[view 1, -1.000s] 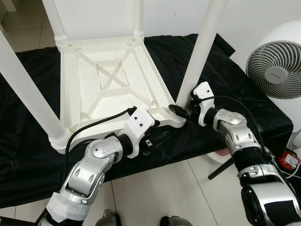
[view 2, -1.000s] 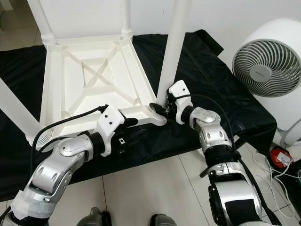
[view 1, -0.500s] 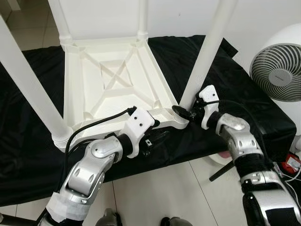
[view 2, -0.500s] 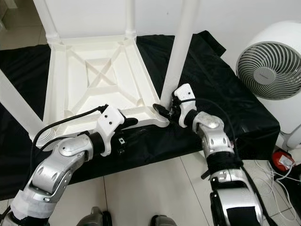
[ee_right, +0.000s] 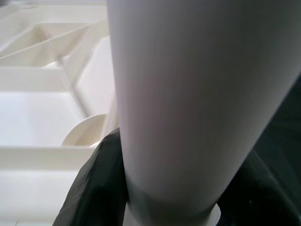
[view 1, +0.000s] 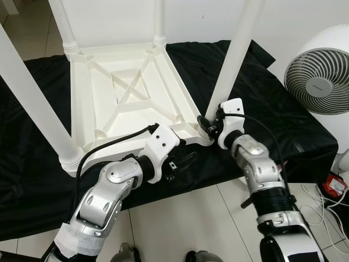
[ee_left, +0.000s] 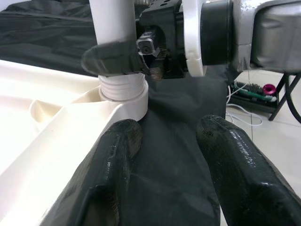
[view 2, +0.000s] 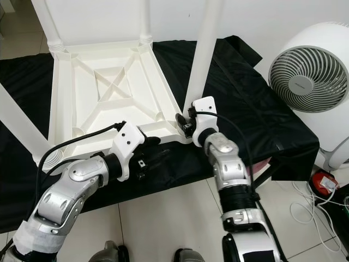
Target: Building children table
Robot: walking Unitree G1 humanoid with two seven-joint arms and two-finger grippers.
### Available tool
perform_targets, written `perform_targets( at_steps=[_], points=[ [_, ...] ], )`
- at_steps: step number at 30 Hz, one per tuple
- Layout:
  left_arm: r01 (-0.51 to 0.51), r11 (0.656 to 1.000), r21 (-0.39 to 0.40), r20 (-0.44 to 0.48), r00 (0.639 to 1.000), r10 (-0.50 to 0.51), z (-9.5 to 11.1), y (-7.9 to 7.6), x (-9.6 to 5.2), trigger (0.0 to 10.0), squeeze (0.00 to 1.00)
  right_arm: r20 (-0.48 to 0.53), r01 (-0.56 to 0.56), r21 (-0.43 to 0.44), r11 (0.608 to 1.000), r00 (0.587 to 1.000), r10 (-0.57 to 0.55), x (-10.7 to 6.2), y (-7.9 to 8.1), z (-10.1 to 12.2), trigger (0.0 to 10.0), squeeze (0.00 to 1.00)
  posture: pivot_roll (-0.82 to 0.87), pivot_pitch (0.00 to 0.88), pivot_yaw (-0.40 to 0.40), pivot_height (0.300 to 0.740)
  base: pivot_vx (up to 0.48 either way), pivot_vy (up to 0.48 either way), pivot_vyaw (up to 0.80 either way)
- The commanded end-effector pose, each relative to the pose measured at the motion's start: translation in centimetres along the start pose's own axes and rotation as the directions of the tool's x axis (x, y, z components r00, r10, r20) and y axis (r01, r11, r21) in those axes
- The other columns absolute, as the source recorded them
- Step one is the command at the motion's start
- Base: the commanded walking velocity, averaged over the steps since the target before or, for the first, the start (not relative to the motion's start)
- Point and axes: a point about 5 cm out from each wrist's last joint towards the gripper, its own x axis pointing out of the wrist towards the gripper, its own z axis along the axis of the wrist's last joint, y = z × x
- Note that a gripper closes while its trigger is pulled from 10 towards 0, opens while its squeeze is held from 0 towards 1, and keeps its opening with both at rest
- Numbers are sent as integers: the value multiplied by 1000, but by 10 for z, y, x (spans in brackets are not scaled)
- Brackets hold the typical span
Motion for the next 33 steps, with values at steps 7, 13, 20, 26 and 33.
perform_targets(
  at_steps=[7,13,20,26,33],
  points=[
    [-19,1000,-13,-6,1000,19,-2,1,-1,10000,0,-23,223,91,971,975,-222,-4,7,-4,10000,0,-43,102,-7,740,0,0,0],
    [-17,1000,-11,-4,1000,17,-2,0,-1,10000,0,2,172,107,979,985,-173,-2,5,1,10000,0,-44,93,-17,740,0,0,0],
    [-19,1000,-11,-1,1000,19,-2,0,0,10000,0,33,35,87,996,999,-38,-2,1,4,10000,1000,-43,84,-21,740,0,0,0],
    [-9,1000,-9,4,1000,9,-1,1,2,10000,0,51,-282,-67,957,957,286,-6,-34,8,10000,0,-64,80,-7,740,0,0,0],
    [-1,1000,-7,7,1000,2,0,3,4,10000,0,-24,-415,-160,896,909,417,-3,-51,8,10000,0,-75,87,6,740,0,0,0]
  ],
)
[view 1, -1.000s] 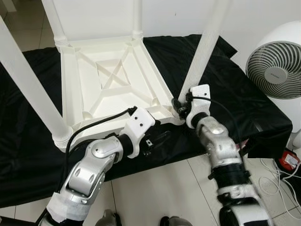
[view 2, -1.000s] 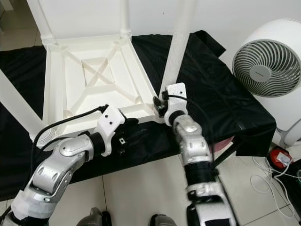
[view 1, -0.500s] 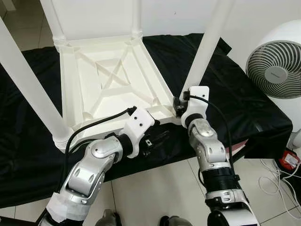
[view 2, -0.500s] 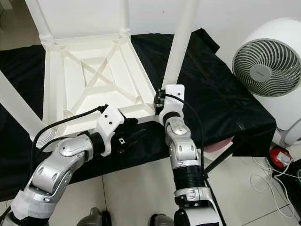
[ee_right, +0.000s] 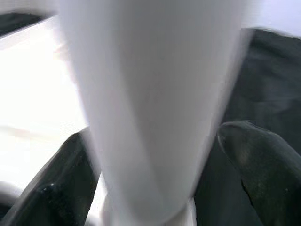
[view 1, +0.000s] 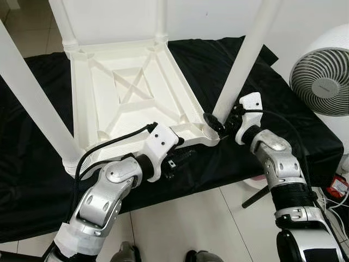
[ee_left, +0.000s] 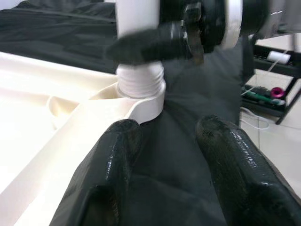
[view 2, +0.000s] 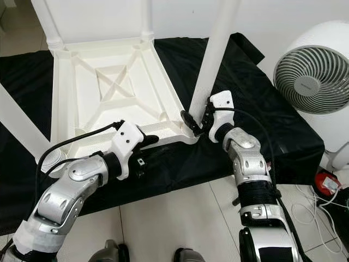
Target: Building children table
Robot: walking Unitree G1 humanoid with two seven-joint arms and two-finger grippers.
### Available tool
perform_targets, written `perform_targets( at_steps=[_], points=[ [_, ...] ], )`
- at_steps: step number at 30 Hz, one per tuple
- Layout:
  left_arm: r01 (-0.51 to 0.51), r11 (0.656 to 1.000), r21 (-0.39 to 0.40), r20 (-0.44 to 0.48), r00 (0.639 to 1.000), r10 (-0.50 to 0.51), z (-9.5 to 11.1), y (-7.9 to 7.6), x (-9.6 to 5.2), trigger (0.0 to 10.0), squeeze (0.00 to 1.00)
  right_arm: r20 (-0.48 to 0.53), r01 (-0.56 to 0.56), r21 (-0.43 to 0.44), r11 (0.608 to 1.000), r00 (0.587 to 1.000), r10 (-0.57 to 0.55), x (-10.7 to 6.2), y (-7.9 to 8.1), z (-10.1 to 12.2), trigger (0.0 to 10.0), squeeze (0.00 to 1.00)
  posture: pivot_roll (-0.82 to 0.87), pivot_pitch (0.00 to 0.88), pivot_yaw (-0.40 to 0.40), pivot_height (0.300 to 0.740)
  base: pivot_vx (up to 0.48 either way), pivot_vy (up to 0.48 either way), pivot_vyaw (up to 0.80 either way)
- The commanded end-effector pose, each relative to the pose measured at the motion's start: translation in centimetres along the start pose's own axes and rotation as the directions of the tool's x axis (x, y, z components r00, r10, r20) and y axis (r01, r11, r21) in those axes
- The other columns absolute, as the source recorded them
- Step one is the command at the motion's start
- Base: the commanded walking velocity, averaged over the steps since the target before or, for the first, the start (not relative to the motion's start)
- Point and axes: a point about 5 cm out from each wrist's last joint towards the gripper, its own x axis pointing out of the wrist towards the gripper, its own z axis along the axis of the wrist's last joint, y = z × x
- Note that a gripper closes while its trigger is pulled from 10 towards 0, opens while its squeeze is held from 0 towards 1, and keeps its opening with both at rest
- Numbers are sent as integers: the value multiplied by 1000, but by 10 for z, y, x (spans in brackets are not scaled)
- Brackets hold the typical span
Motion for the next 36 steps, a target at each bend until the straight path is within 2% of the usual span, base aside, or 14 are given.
perform_targets(
  at_steps=[1,11,12,14,15,16,17,18,21,30,31,32,33,36],
  points=[
    [9,1000,-8,-1,1000,-9,-2,0,1,10000,0,-21,-65,-48,997,998,64,0,-3,-1,10000,0,-75,87,6,740,0,0,0],
    [8,1000,-5,5,1000,-8,0,0,1,10000,0,-92,-326,-144,934,945,315,23,13,1,10000,0,-63,86,9,740,0,0,0],
    [8,1000,-5,6,1000,-8,1,0,1,10000,0,-128,-355,-131,926,932,340,25,15,-5,8275,0,-54,86,5,740,0,0,0],
    [8,1000,-5,7,1000,-8,1,0,1,10000,0,-137,-364,-128,923,928,347,25,15,-6,8275,0,-54,86,5,740,0,0,0],
    [7,1000,-5,7,1000,-7,1,0,1,10000,0,-147,-370,-115,922,924,352,24,15,-9,5255,0,-50,87,1,740,0,0,0],
    [7,1000,-5,7,1000,-7,1,0,1,10000,0,-147,-370,-115,922,924,352,24,15,-9,5255,0,-50,87,1,740,0,0,0],
    [5,1000,-6,7,1000,-5,1,0,1,10000,0,-160,-363,-105,926,925,345,23,13,-13,2078,0,-49,87,-1,740,0,0,0],
    [2,1000,-6,8,1000,-2,1,-1,1,10000,0,-174,-360,-90,928,924,342,21,11,-19,39,0,-47,88,-3,740,0,0,0],
    [2,1000,-8,8,1000,-2,1,-1,1,10000,0,-177,-355,-67,932,924,339,18,10,-24,0,0,-49,90,-4,740,0,0,0],
    [12,1000,-14,8,1000,-12,0,-3,1,10000,0,-102,-275,18,961,956,276,8,7,-35,0,0,-59,97,5,740,0,0,0],
    [15,1000,-14,7,1000,-15,0,-3,2,10000,0,-87,-247,23,969,965,248,8,6,-34,8510,0,-59,97,5,740,0,0,0],
    [16,1000,-15,7,1000,-16,0,-3,2,10000,0,-79,-230,25,973,970,231,8,5,-34,8510,0,-59,97,5,740,0,0,0],
    [19,1000,-15,6,1000,-18,0,-3,2,10000,0,-68,-206,27,978,976,207,8,4,-33,10000,0,-66,104,10,740,0,0,0],
    [26,1000,-16,5,1000,-26,0,-4,2,10000,0,-40,-119,36,992,992,121,10,3,-28,10000,0,-70,109,12,740,0,0,0]
  ],
)
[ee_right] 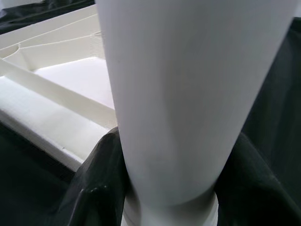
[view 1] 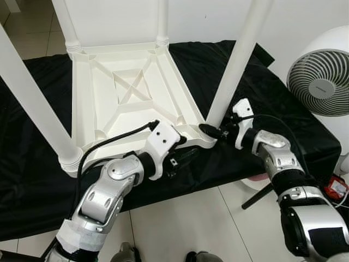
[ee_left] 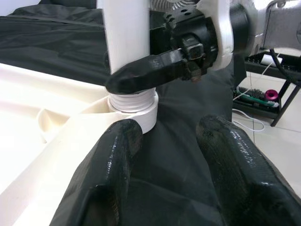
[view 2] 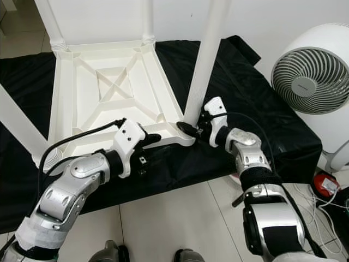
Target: Building children table
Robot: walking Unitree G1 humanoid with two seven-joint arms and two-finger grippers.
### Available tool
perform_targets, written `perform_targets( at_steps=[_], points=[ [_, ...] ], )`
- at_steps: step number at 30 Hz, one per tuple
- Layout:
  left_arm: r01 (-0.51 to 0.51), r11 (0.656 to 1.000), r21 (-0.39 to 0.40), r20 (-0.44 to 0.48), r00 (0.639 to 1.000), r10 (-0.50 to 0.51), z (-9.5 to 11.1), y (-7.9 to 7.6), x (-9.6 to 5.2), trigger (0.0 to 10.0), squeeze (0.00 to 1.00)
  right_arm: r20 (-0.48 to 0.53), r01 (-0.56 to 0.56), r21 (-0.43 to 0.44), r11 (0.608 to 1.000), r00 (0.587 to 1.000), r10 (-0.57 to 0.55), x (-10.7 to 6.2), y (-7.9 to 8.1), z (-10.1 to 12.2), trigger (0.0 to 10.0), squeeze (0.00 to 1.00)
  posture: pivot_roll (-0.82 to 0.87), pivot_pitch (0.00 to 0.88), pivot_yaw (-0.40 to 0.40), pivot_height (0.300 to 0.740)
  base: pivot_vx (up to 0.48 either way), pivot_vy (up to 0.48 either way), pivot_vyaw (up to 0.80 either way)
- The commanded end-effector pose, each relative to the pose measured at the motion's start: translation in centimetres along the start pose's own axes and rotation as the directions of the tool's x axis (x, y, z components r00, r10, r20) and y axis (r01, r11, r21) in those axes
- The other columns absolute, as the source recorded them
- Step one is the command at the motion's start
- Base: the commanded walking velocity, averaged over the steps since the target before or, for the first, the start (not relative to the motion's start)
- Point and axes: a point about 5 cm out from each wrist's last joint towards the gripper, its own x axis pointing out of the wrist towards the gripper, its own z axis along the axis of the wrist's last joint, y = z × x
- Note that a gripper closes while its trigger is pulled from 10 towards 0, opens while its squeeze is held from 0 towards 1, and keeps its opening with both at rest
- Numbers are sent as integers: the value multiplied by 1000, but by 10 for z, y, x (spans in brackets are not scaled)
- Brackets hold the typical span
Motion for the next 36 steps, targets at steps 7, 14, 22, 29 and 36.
perform_targets(
  at_steps=[7,14,22,29,36],
  points=[
    [12,1000,-9,-6,1000,-12,-1,-5,-1,10000,0,-51,289,87,953,957,-286,3,2,-3,10000,0,-64,112,-2,740,0,0,0],
    [16,1000,-22,-2,1000,-16,-3,-10,0,10000,0,-63,606,226,763,791,-609,11,37,1,10000,0,-70,109,-9,740,0,0,0],
    [22,999,-23,-2,1000,-22,-3,-11,1,10000,0,-10,544,286,789,825,-565,26,72,18,10000,0,-73,104,-11,740,0,0,0],
    [24,1000,-20,-3,1000,-24,-3,-11,1,10000,0,14,508,305,806,843,-537,20,69,28,10000,1000,-73,92,-14,740,0,0,0],
    [20,1000,-17,-3,1000,-20,-2,-9,1,10000,0,29,296,228,927,950,-311,3,59,36,10000,1000,-74,91,-15,740,0,0,0]
  ],
)
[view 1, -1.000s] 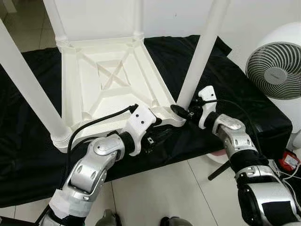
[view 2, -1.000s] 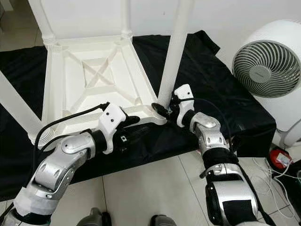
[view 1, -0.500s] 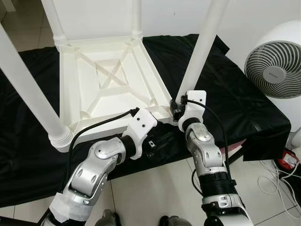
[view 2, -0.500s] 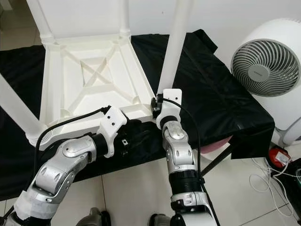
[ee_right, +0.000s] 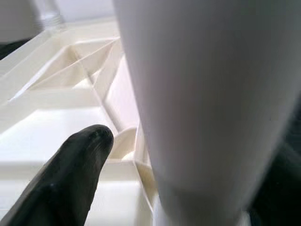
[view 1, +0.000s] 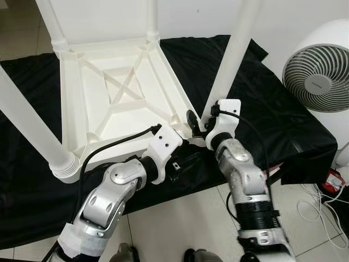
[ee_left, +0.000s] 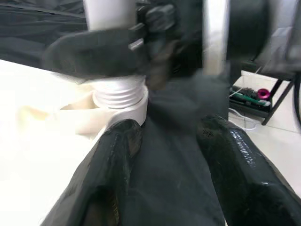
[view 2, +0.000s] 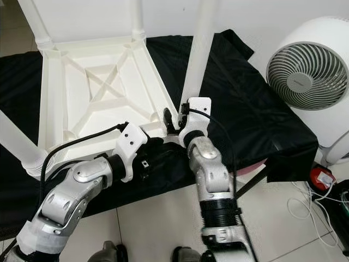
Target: Building children table
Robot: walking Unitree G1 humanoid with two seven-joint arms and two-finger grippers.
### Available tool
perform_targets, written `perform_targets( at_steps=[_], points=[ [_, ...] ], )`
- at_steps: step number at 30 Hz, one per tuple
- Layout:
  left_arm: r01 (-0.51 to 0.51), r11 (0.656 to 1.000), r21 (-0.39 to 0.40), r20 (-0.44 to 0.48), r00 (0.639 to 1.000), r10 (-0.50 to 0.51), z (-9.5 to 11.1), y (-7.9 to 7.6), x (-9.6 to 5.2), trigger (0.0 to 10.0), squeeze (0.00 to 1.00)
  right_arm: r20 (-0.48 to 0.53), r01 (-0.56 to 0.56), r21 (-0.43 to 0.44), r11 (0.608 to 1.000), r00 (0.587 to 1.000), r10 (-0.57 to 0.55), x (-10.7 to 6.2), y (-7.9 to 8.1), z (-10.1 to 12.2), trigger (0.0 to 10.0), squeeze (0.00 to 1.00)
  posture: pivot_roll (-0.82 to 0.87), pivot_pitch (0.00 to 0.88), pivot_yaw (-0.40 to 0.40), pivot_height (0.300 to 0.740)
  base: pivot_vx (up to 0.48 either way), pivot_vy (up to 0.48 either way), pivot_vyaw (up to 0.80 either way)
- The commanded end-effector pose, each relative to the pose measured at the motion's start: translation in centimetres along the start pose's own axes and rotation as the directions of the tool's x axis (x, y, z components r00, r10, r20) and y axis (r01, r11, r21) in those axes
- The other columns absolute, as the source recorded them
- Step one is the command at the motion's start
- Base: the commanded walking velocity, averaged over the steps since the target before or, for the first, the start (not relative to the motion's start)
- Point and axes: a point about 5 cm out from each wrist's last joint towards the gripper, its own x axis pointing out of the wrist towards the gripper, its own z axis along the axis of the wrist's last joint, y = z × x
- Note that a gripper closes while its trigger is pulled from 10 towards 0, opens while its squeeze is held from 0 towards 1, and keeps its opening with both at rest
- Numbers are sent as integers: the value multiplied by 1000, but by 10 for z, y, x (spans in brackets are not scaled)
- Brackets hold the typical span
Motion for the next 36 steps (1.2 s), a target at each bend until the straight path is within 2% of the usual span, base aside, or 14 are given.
perform_targets(
  at_steps=[1,5,6,7,9,12,17,23,26,27,28,29,30,36],
  points=[
    [-4,1000,0,-2,1000,4,0,-2,2,10000,0,-19,-95,-26,995,995,94,-3,-3,-2,10000,0,-75,88,-14,740,0,0,0],
    [0,1000,-1,-1,1000,0,0,-2,2,10000,0,-33,-127,-96,987,992,124,-7,-19,-3,10000,0,-80,86,-9,740,0,0,0],
    [6,1000,-1,0,1000,-6,0,-3,3,10000,0,-38,-149,-131,980,989,146,-7,-29,-2,10000,0,-80,86,-9,740,0,0,0],
    [6,1000,-1,0,1000,-6,0,-3,3,10000,0,-38,-149,-131,980,989,146,-7,-29,-2,10000,0,-80,86,-9,740,0,0,0],
    [12,1000,0,0,1000,-12,0,-3,4,10000,0,-44,-177,-201,964,984,171,-4,-44,0,10000,0,-86,73,-2,740,0,0,0],
    [11,1000,3,1,1000,-11,1,-1,4,10000,0,-63,-230,-242,943,973,222,3,-47,1,10000,0,-88,65,3,740,0,0,0],
    [11,1000,7,2,1000,-11,2,0,5,10000,0,-88,-292,-245,924,956,279,7,-46,0,10000,0,-87,64,5,740,0,0,0],
    [20,1000,15,8,1000,-20,4,0,6,10000,0,-177,-380,-293,877,923,341,20,-43,-7,10000,0,-79,42,12,740,0,0,0],
    [18,1000,20,11,1000,-18,5,1,7,10000,0,-246,-446,-300,843,890,383,25,-41,-17,10000,0,-72,30,9,740,0,0,0],
    [16,1000,22,12,1000,-17,5,2,7,10000,0,-271,-467,-297,833,877,396,26,-41,-22,5765,0,-72,30,9,740,0,0,0],
    [16,1000,22,12,1000,-17,5,2,7,10000,0,-271,-467,-297,833,877,396,26,-41,-22,5765,0,-72,30,9,740,0,0,0],
    [15,1000,24,12,1000,-15,5,2,6,10000,0,-286,-481,-293,826,869,404,25,-41,-25,4118,0,-72,30,9,740,0,0,0],
    [14,1000,25,12,1000,-14,5,2,6,10000,0,-296,-493,-287,821,861,413,24,-41,-28,0,0,-72,30,9,740,0,0,0],
    [13,1000,24,14,1000,-13,6,2,6,10000,0,-298,-507,-274,817,853,429,22,-44,-30,0,0,-69,26,8,740,0,0,0]
  ],
)
